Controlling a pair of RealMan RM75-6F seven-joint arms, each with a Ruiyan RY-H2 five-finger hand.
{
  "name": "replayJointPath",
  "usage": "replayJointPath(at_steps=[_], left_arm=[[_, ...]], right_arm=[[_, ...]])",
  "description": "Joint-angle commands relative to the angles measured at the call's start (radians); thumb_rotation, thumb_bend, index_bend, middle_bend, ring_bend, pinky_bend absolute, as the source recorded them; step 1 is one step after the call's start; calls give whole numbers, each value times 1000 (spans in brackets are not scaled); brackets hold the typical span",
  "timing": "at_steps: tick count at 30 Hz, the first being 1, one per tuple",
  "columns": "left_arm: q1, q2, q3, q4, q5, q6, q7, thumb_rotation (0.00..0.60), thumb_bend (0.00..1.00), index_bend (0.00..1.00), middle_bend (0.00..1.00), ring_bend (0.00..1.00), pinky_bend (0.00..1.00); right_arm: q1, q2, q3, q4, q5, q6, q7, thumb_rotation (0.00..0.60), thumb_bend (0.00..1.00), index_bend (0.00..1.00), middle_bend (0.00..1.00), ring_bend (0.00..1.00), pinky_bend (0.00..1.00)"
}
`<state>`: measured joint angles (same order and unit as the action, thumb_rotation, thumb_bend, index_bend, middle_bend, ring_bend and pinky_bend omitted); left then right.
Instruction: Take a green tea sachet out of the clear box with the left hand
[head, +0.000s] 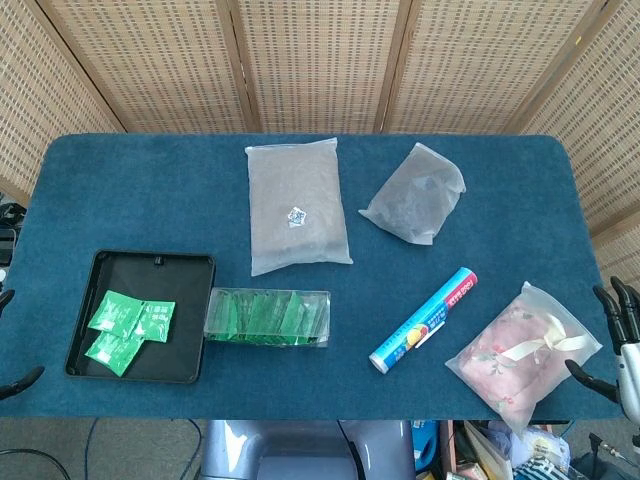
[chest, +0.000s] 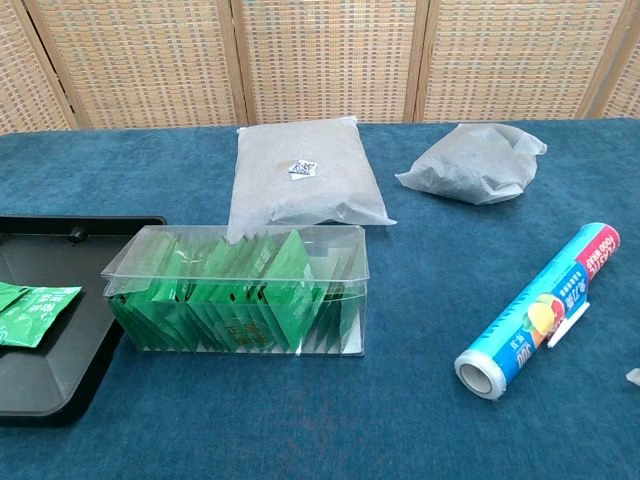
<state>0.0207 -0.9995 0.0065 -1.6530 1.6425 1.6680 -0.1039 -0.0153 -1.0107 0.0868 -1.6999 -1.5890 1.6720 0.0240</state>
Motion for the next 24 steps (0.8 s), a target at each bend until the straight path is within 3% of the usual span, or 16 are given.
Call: replayJointPath(at_steps=[1,8,12,14,18,24], left_arm=[[-2,-1,0,1,0,-3,1,600,98,0,0,0,0],[-46,-10,-6,-9,18,-63,24,600,97,0,0,0,0],[-146,-29,-30,-56,71,-165,53,600,99,0,0,0,0],[-193,-36,-45,-94,83,-222,89,600,99,33,0,0,0],[-295,-75,-82,-181,78,-362,224,600,99,190,0,0,0],[-405,-185,-125,-260,-18,-543,443,600,100,301,0,0,0]], right_arm=[[-1,0,0,1,2,-1,6,600,0,0,0,0,0],[-3,8,2,3,8,1,27,600,0,0,0,0,0],[0,9,4,5,14,-8,35,600,0,0,0,0,0],[2,10,4,5,16,-13,35,600,0,0,0,0,0],[3,10,4,3,15,-16,35,600,0,0,0,0,0],[3,15,3,5,22,-21,46,600,0,0,0,0,0]])
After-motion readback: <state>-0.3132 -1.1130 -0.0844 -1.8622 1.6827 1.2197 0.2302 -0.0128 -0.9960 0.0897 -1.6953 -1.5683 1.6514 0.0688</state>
